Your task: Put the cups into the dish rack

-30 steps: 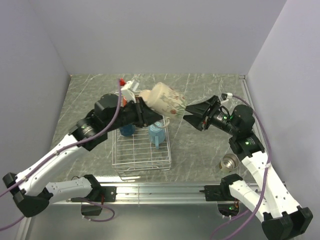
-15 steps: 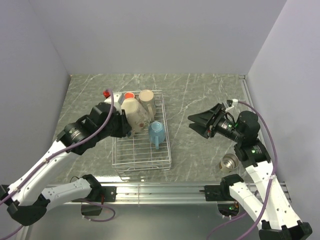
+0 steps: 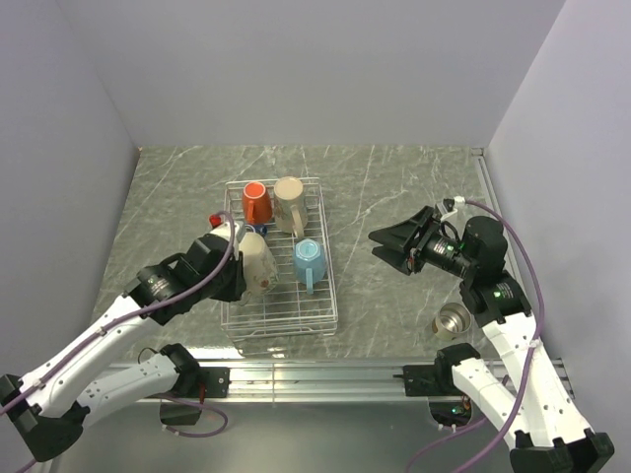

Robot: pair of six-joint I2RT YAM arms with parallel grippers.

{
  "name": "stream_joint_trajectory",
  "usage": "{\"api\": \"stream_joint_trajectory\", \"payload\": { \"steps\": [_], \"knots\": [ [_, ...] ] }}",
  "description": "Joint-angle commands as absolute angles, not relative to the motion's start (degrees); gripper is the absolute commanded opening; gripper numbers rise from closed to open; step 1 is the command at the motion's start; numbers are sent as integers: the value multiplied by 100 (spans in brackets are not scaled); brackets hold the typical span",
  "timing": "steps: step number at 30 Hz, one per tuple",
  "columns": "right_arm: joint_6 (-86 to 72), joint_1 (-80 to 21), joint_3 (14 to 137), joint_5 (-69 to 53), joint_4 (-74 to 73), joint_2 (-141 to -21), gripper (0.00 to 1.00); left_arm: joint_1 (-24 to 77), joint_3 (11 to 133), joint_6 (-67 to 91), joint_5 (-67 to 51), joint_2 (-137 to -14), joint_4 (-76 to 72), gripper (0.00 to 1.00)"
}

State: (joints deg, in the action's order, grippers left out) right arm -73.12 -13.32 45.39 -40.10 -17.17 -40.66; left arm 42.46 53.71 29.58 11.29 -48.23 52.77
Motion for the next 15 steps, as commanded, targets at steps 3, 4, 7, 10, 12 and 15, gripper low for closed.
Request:
{"api": "stream_joint_trajectory", "payload": {
  "steps": [3,4,7,10,12,15],
  "knots": [
    [-7163,-1283,4562,-4087,-1705,-3990,64,4272,5388,2839,1090,-4781,3929,0],
    [-7154,-1266,4562,-4087,-1705,-3982,64,4271,5362,2804,1072,-4868,3885,1],
    [-7146,-1257,4535,-4061,-1758,-3938,64,4280,5177,2778,993,-5001,3648,0],
    [-7128,-1248,4500,-4043,-1784,-3911,64,4272,4993,2742,914,-5123,3402,0],
    [-7137,-1248,4465,-4025,-1793,-3885,64,4280,4861,2725,853,-5177,3244,0],
    [-7137,-1230,4430,-4017,-1810,-3850,64,4271,4738,2690,826,-5308,3086,0]
  ]
}}
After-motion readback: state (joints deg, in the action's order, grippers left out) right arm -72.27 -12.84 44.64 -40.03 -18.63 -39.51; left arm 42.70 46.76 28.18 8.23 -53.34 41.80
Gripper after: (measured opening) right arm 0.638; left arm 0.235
